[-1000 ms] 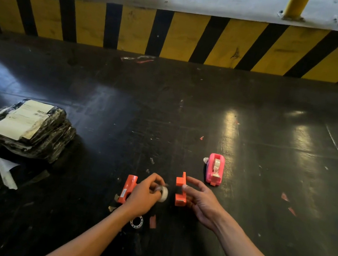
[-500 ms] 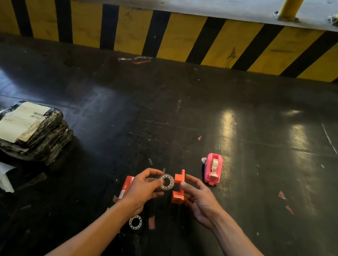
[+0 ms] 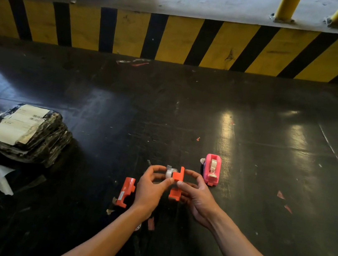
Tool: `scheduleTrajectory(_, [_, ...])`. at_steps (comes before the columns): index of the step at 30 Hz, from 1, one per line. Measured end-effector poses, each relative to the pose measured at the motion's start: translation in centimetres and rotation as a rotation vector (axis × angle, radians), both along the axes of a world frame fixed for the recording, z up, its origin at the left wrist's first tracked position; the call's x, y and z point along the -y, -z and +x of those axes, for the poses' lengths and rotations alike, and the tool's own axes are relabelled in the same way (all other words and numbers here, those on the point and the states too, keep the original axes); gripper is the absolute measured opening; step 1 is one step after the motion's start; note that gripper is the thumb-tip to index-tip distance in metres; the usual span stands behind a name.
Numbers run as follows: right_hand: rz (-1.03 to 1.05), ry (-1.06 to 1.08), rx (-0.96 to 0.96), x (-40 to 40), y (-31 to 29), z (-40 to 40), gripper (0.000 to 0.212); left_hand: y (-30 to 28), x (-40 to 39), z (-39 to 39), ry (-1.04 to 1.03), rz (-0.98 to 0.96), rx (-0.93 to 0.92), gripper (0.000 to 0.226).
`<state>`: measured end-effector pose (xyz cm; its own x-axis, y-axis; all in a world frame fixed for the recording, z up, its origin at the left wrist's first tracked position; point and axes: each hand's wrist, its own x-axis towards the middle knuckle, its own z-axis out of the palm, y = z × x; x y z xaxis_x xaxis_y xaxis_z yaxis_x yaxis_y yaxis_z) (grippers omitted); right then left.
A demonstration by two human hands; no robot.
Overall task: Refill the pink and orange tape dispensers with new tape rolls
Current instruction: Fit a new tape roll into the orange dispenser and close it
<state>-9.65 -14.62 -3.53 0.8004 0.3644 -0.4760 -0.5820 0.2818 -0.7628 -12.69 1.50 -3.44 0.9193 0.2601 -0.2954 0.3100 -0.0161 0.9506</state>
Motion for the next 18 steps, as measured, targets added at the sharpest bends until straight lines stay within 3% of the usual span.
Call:
scheduleTrajectory(7, [-0.031, -0.051, 0.004, 0.1, 0.3, 0.0, 0.050, 0.0, -0.3, -0.8, 0.094, 0.048, 0.018, 0.022])
scheduleTrajectory(13, [-0.003, -0.092, -0.041, 0.8, 0.8, -0.4, 0.051, -1.1, -1.6, -0.6, 0.295, 0.060, -0.064, 0.028])
scheduleTrajectory(16, [0.030, -0.104, -0.072, 1.1, 1.1, -0.3, 0.047, -1.3, -3.3, 0.3, 0.347, 0.221, -0.061, 0.026])
scheduleTrajectory(18, [0.050, -0.098, -0.089, 1.2, 1.1, -0.2, 0.047, -0.6, -4.7, 1.0, 0.266, 0.479, -0.057, 0.028])
